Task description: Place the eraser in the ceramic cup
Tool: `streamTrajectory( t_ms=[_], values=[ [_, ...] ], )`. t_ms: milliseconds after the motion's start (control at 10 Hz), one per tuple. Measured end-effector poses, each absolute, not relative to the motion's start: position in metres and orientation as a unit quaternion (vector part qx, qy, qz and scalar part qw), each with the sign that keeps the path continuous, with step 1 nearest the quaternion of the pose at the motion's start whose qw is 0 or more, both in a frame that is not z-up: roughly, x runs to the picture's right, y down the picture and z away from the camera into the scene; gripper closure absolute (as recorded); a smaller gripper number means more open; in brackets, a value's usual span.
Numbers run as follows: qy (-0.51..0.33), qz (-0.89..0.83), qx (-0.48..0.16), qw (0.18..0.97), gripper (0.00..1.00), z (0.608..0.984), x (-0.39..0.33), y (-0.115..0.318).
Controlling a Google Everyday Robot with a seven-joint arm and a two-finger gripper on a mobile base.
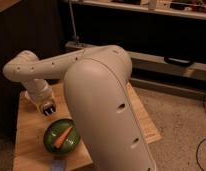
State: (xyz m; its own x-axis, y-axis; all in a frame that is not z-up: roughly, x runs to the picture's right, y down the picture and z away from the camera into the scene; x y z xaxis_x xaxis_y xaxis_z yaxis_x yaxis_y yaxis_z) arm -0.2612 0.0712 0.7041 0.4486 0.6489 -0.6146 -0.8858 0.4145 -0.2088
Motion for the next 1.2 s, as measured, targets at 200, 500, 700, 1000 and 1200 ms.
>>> streamTrajectory(
  t_ms=[200,500,700,1000,1200],
  values=[
    [0.215,0.467,-0.237,0.824,1.0,0.676,-0.269,0.041],
    [0.207,0.445,-0.228,0.841,1.0,0.654,-0.284,0.004],
    [0.214,0.421,-0.243,0.847,1.0,0.641,-0.291,-0.015],
    [0.227,0.391,-0.261,0.853,1.0,0.627,-0.285,-0.042],
    [0.228,0.39,-0.258,0.854,1.0,0.629,-0.283,-0.043]
  ],
)
